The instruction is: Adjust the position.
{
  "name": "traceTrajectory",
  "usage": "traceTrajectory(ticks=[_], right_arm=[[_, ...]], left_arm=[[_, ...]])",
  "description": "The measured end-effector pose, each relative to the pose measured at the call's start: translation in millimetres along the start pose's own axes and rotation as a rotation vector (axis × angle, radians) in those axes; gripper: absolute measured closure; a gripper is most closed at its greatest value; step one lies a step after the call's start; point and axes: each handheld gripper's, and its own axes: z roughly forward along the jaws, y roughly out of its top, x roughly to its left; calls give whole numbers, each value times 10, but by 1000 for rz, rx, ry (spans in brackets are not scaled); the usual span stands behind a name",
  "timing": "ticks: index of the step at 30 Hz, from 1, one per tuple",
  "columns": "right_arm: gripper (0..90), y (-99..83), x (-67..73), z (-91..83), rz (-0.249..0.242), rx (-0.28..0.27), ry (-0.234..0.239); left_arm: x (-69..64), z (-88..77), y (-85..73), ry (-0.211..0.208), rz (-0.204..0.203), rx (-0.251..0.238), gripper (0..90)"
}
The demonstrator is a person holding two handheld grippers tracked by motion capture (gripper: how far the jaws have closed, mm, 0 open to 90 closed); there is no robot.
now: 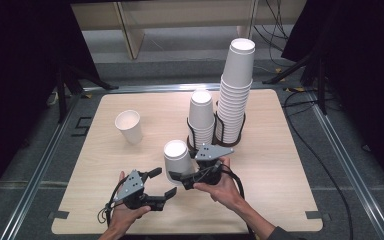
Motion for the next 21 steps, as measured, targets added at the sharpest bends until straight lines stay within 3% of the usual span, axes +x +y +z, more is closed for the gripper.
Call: traceTrajectory(ticks=[10, 12, 14, 15, 17, 20, 21], right_arm=[[174, -18, 92, 74, -22, -7, 27], [175, -11, 102, 64, -42, 2, 7], [175, -22, 132, 78, -8, -6, 21], [176, -22, 121, 85, -29, -12, 22], [176, -26, 154, 75, -6, 4, 3], [176, -29, 151, 107, -31, -16, 35], [177, -25, 157, 100, -41, -10, 22]], left_arm=[[-13, 16, 6, -2, -38, -8, 138], [-2, 32, -1, -11, -49, -25, 124], [-5, 31, 1, -2, -58, -13, 111], [-1, 49, -5, -13, -66, -32, 103], [0, 55, -3, -12, -76, -35, 89], [-3, 48, 8, 0, -85, -16, 64], [-9, 58, 7, 0, -90, -21, 53]])
